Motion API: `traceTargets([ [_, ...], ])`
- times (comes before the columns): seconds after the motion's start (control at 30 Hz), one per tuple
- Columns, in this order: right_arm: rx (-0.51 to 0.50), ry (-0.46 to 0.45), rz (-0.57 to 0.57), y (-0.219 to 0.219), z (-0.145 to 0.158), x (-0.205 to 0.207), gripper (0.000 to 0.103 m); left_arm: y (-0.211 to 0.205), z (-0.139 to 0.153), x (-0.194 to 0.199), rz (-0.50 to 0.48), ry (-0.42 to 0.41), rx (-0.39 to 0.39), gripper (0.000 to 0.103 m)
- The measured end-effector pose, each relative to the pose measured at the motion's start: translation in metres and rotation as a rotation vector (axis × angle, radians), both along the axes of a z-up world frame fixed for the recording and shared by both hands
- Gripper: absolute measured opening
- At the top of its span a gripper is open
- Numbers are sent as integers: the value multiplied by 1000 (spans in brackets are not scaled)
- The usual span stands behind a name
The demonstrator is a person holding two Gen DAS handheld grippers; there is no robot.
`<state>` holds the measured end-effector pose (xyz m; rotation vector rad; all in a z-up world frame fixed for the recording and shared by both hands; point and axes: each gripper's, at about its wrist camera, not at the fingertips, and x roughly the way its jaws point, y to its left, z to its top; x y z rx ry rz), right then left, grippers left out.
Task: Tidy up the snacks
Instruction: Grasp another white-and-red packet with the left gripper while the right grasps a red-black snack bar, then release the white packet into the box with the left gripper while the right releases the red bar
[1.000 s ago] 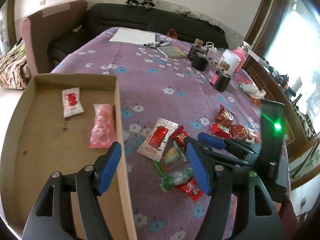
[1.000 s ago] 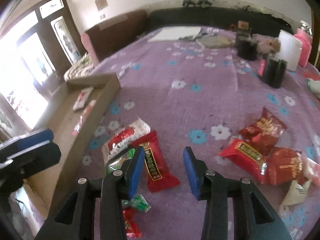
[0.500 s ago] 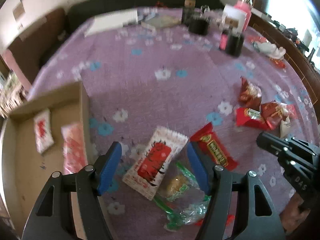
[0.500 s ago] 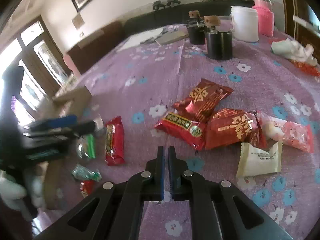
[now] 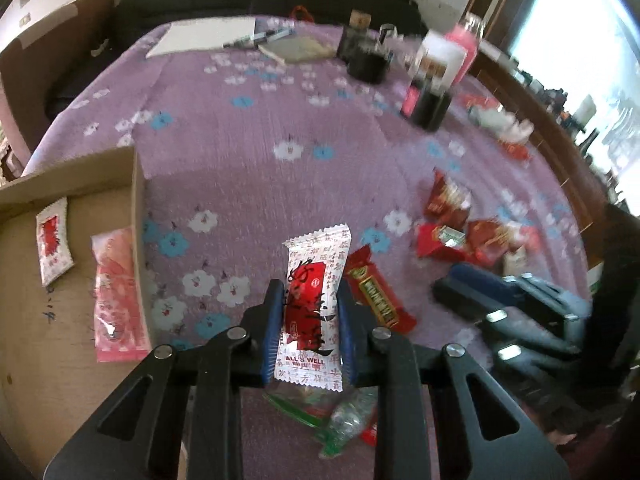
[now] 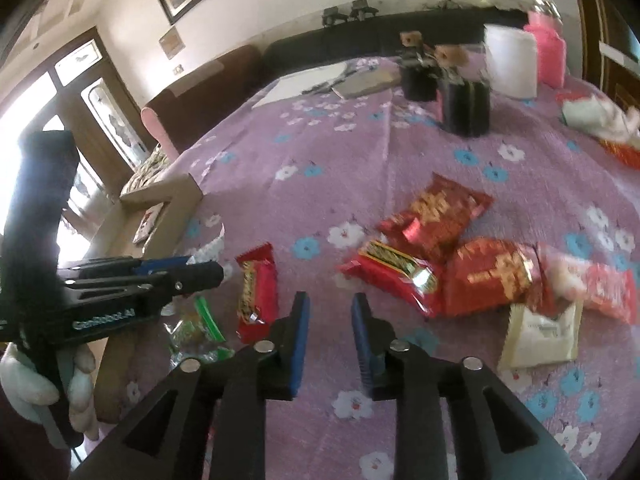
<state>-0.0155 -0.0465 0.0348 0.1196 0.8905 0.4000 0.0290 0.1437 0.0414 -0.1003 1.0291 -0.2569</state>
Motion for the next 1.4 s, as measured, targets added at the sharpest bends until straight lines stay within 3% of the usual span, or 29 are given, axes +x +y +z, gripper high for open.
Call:
traceTargets([
  [0.07, -28, -6, 29, 14, 2, 4, 36, 8, 10, -6, 6, -24, -31, 22],
  [0.27, -100, 2, 75, 55, -3, 17, 36, 35, 25, -20, 39, -56, -119, 22],
  [0.3, -114, 1, 78, 60, -5, 17, 34, 42, 27, -23, 52, -61, -124, 22],
  [0.33, -131, 7, 80, 64, -7, 17, 23, 47, 29, -25, 63, -67, -127, 22],
  [0.37, -144, 20, 83, 66, -10, 18, 20, 55, 31, -27, 77, -73, -129, 22],
  [0.53, -122, 26, 58, 58, -3, 14, 19, 97, 33, -34, 156, -88, -106, 22],
  [0.8, -39, -25, 49, 66, 42, 15, 19, 175, 22, -29, 317, -66, -79, 23],
  [1.03, -7, -4, 163, 122, 49, 8, 19, 205, 3, -20, 378, -30, -74, 23],
  [1.4, -36, 48, 335, 218, 29, -1, 19, 223, -14, -6, 444, 4, -53, 23],
])
